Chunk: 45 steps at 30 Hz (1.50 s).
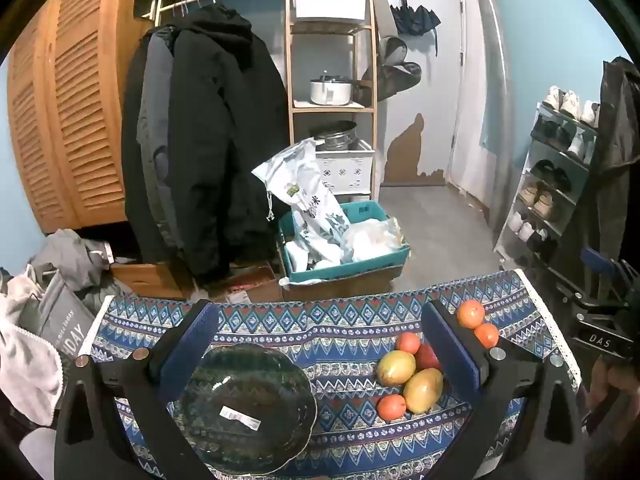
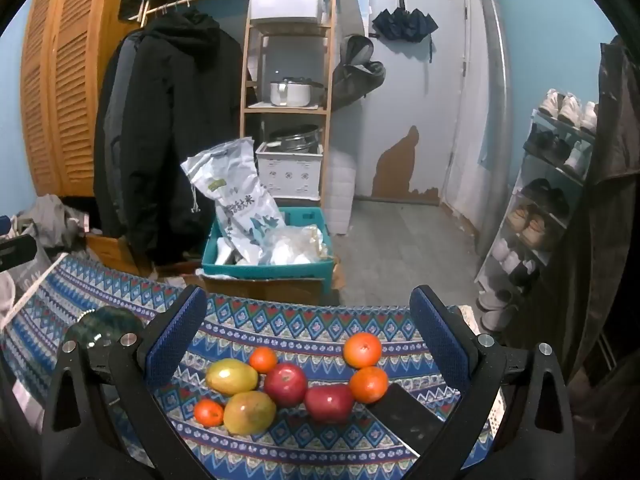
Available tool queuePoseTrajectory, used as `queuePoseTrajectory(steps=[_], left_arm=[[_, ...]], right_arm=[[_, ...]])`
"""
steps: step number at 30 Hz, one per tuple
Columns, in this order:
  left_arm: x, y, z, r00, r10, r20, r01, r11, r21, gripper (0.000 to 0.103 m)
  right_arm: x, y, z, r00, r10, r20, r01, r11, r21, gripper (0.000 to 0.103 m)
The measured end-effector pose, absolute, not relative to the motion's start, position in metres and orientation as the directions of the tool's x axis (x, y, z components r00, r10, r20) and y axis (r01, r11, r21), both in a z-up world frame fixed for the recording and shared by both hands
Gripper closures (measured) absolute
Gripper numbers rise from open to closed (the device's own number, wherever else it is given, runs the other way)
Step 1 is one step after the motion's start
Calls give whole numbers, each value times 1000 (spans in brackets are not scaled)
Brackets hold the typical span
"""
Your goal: Organize fruits
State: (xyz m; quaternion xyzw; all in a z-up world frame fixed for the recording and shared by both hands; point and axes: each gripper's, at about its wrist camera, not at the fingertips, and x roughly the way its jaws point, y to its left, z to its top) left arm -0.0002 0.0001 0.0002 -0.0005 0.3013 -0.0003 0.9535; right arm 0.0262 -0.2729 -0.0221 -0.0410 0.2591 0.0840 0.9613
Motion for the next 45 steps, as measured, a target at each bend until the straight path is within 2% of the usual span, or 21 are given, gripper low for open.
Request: queuePoseTrajectory(steps=[45], left_arm=[[-9, 1, 5, 841, -41, -539, 26, 999, -35, 1]], right_arm=[[27, -274, -7, 863, 142, -486, -182, 983, -37, 4]])
